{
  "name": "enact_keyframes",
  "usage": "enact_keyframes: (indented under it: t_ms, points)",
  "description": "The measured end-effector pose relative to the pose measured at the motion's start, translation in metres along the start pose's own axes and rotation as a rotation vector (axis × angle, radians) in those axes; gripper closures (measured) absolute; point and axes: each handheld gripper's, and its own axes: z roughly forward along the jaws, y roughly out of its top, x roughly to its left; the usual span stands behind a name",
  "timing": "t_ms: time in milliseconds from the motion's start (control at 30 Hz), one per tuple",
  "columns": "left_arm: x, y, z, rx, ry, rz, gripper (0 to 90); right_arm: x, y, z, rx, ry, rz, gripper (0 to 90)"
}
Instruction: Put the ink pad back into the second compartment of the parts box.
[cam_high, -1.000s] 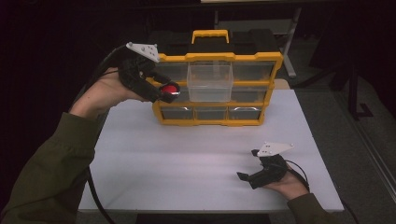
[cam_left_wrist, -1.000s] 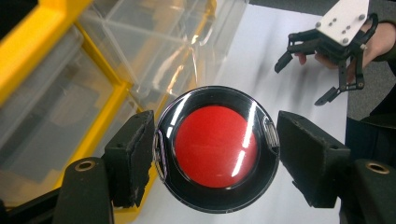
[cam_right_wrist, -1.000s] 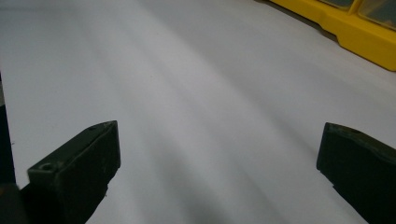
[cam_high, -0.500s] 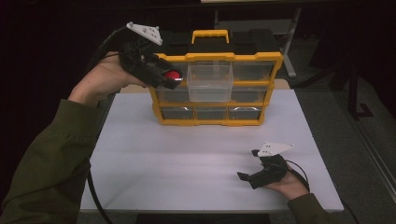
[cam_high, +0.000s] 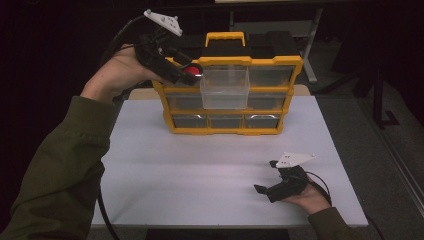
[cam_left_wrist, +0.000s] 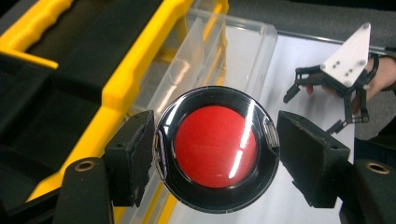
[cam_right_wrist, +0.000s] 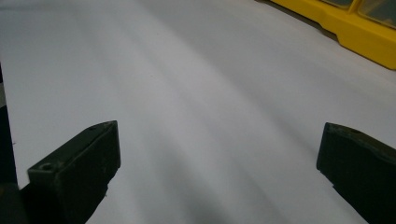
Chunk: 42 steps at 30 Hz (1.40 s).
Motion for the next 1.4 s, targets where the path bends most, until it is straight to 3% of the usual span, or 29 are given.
enact_keyframes:
  t_ms: [367, 767, 933, 1400]
  points:
    - [0.005, 0.016, 0.012, -0.014, -0.007, 0.005, 29.7, 0.0, 0.0, 0.0, 0.0, 0.001, 0.006, 0.0]
    - [0.012, 0.03, 0.037, -0.015, -0.015, -0.01, 29.7, -0.001, -0.001, -0.001, -0.005, 0.003, 0.004, 0.0]
    - [0.011, 0.034, 0.047, -0.002, -0.018, 0.0, 29.7, -0.001, -0.001, -0.002, -0.005, 0.003, 0.004, 0.0]
    - [0.014, 0.035, 0.071, 0.038, -0.065, -0.025, 29.5, 0.0, -0.002, -0.002, -0.005, 0.005, 0.004, 0.0]
